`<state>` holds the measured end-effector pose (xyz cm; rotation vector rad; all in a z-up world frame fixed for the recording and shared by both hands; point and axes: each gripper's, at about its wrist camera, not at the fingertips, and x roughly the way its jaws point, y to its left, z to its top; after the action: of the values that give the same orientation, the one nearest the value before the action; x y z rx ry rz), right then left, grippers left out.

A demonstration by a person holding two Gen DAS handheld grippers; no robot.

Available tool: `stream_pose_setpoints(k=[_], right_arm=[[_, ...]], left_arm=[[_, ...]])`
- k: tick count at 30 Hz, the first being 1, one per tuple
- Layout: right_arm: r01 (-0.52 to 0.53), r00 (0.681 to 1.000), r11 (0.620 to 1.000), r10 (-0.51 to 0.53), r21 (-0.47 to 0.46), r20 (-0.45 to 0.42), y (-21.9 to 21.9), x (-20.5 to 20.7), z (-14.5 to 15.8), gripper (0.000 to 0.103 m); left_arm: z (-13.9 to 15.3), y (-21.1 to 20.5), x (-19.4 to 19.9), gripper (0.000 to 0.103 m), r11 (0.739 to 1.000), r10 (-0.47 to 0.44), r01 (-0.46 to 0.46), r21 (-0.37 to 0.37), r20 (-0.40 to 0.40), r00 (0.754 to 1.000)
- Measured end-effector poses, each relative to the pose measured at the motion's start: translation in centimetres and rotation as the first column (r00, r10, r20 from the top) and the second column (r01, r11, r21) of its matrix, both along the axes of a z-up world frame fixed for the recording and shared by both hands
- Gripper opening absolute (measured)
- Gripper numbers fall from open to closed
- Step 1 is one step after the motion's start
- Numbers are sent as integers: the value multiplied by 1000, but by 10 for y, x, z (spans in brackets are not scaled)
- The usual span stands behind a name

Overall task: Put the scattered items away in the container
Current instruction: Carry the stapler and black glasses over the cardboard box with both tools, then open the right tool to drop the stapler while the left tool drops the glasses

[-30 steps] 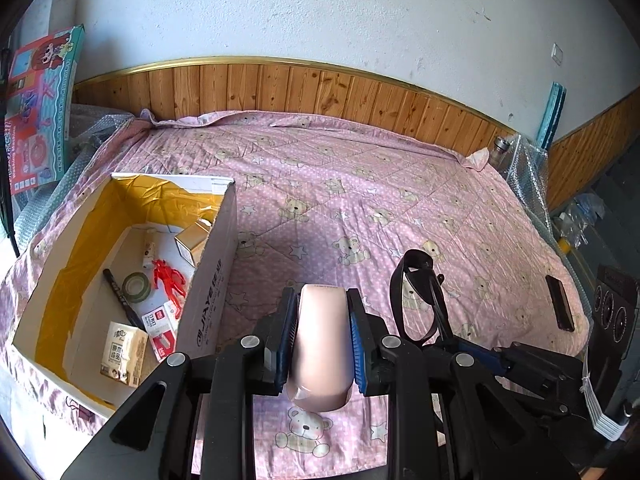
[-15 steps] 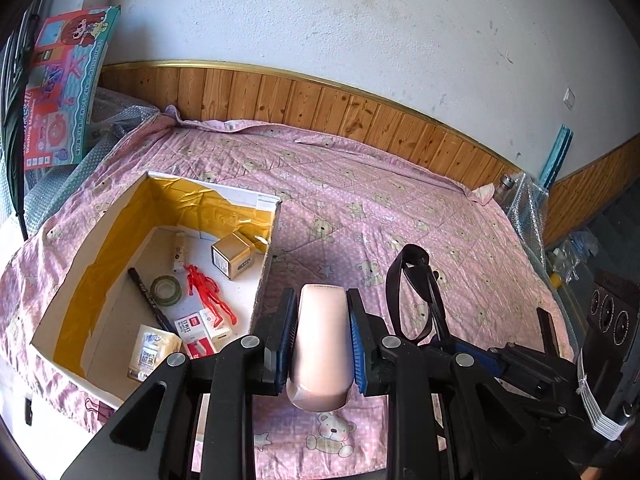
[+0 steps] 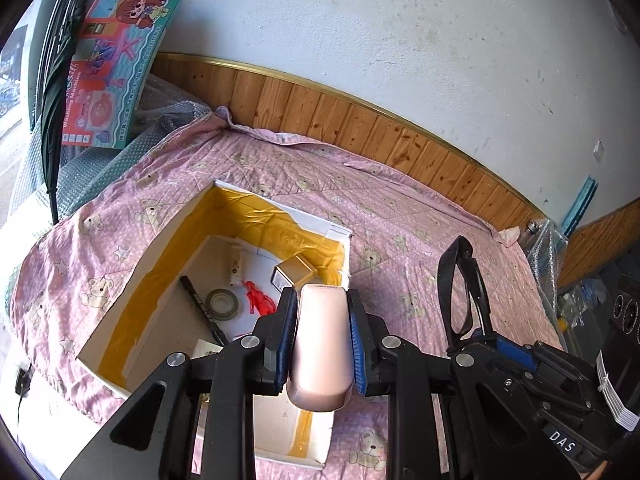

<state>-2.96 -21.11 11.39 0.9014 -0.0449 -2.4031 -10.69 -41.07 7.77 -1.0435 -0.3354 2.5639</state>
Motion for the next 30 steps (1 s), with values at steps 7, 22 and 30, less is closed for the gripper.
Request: stream_pose_setpoints(k=[7, 22, 30], right_arm=[[-58, 998, 998, 59, -35, 16, -25, -16, -2, 19], [-111, 974, 985, 135, -134, 184, -69, -44, -44, 19], [-82, 968, 987, 111, -136, 223, -75, -57, -56, 19]], left_arm=[[5, -32, -33, 25, 998, 56, -56, -11, 9, 998], [-25, -34, -113, 25, 993, -13, 27, -118, 121, 993], [-55, -34, -117, 25, 978, -41, 80, -195, 196, 980]])
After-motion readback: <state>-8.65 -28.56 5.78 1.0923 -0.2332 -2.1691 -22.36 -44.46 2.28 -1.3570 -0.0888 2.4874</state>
